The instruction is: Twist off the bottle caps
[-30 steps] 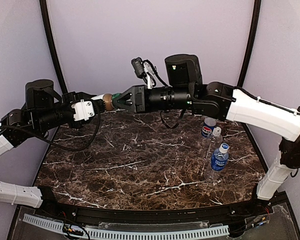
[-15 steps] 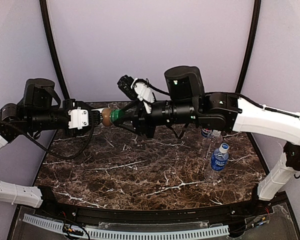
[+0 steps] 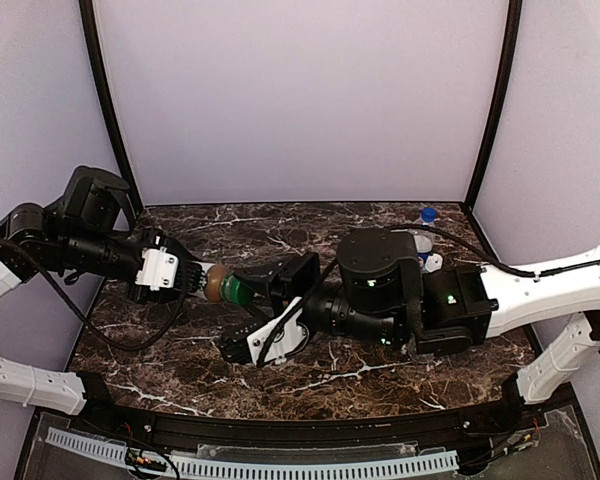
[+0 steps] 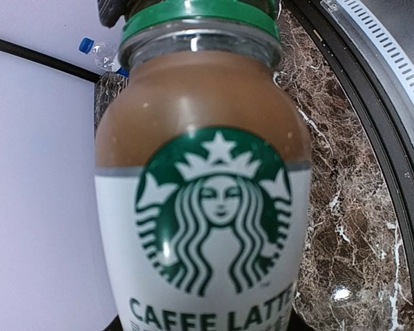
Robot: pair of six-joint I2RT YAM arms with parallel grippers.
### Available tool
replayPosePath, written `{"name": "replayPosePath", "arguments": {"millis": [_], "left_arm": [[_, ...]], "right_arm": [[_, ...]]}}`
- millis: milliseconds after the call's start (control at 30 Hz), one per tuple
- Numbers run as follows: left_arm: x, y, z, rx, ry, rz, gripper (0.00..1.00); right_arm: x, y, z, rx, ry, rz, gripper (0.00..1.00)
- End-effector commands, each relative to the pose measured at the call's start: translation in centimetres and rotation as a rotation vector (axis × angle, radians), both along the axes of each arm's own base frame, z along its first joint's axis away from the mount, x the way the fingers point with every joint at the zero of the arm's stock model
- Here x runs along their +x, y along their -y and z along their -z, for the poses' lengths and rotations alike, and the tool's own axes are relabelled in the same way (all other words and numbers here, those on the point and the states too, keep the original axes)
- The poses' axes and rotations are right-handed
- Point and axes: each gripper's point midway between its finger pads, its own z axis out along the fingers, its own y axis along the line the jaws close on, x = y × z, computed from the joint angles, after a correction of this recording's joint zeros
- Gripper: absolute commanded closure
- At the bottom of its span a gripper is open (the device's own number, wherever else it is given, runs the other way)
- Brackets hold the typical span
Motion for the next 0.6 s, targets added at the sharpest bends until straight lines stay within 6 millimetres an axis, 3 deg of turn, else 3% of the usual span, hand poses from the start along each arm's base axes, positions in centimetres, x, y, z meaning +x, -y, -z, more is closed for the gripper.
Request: {"name": "replayPosePath", "arguments": {"millis": [0,200,333,433,533,567], "left_arm": [[-1.4,-2.4,1.7,0.098,-0.029,0.013,0.77],[-1.4,-2.6,1.9,0.109,-0.023,0.016,0.77],[-1.4,-2.7,1.9,0.108,-0.015,0.012,0.78],[-0.4,-2.4,1.2,0.061,0.020,-0.037,0.78],[2.8,-2.7,-0.7,-0.028,0.129,-0.206,0.77],[4.1,-2.4,-2.5,-0.114,0.175,-0.262,0.77]], "right_arm": [[3.3,3.5,-0.1,-0.167,0.349,0.164,1.00],[3.9,4.4,-1.0,-0.173,0.481,0.202,1.00],[3.2,4.3,-2.5,-0.073,0.437,0.177,1.00],[3.8,4.0,-4.4,0.110,0.183,0.216,1.00],[7.1,4.3,-5.7,0.304,-0.184,0.347,1.00],[8.1,4.3,-5.5,0.335,-0.301,0.391,1.00]]}}
